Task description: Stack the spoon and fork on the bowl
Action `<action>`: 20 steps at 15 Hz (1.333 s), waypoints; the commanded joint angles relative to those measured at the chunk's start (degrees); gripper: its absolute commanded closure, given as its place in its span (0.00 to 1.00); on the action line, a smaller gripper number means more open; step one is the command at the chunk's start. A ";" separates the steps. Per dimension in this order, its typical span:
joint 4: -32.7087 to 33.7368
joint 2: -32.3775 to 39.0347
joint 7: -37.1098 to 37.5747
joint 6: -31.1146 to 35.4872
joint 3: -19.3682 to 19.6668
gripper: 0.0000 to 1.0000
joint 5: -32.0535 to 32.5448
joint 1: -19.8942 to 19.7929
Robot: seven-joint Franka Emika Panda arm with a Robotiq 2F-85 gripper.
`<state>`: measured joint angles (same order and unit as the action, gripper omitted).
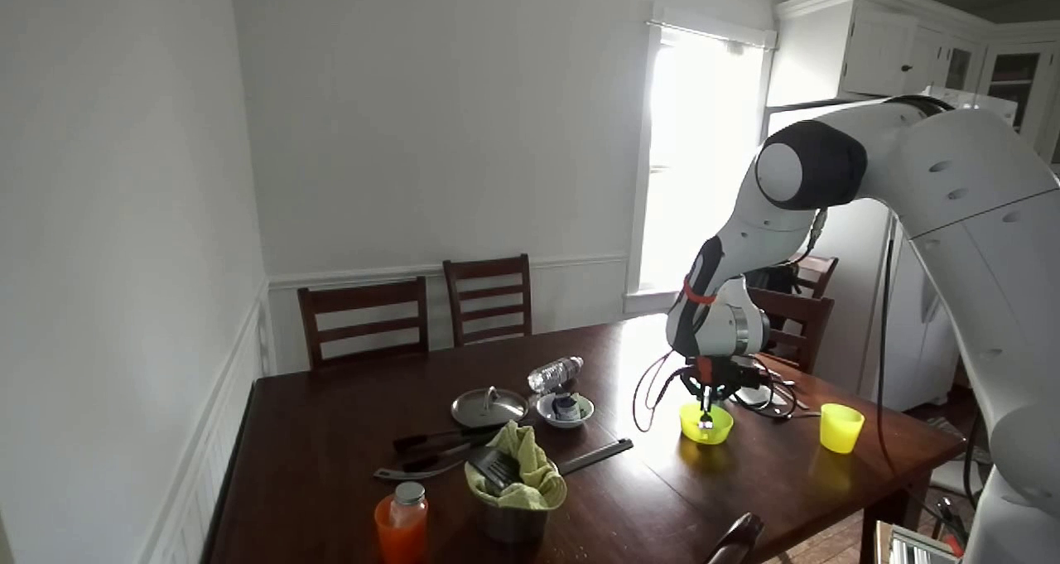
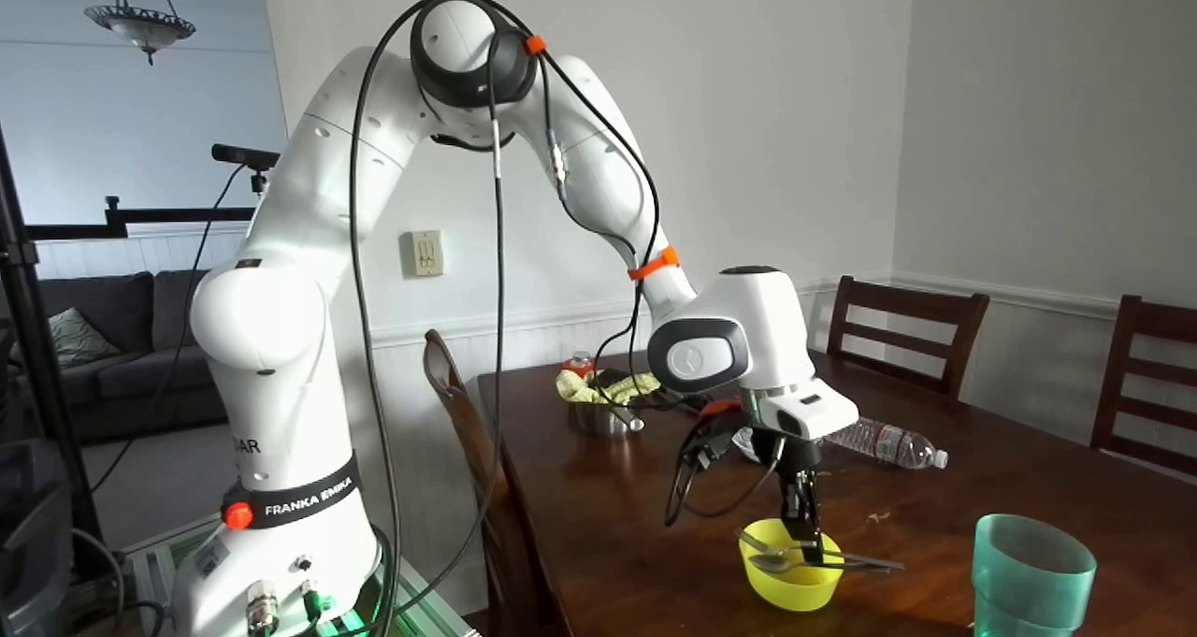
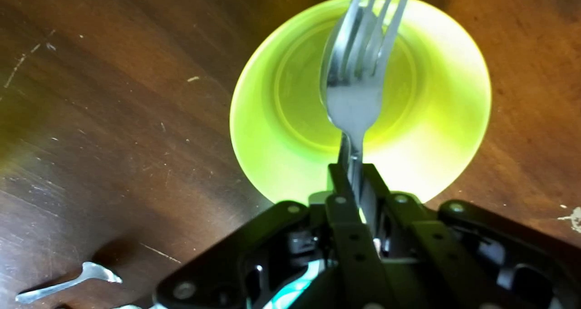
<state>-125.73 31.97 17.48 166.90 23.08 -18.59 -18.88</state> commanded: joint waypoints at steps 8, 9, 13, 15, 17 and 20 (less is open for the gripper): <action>-0.09 0.92 1.43 0.80 1.20 0.57 2.49 1.41; -0.04 0.94 1.30 0.80 1.09 0.59 2.53 1.30; 0.03 0.67 -0.65 0.49 -1.02 0.55 1.96 -0.50; 0.12 0.94 -0.84 0.49 -1.25 0.54 2.02 -0.56; 0.30 1.21 -1.00 0.43 -1.43 0.55 2.00 -0.72; 0.62 1.91 -1.11 0.31 -1.33 0.58 2.09 -0.83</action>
<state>-125.73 33.00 16.75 166.90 22.26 -17.74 -18.55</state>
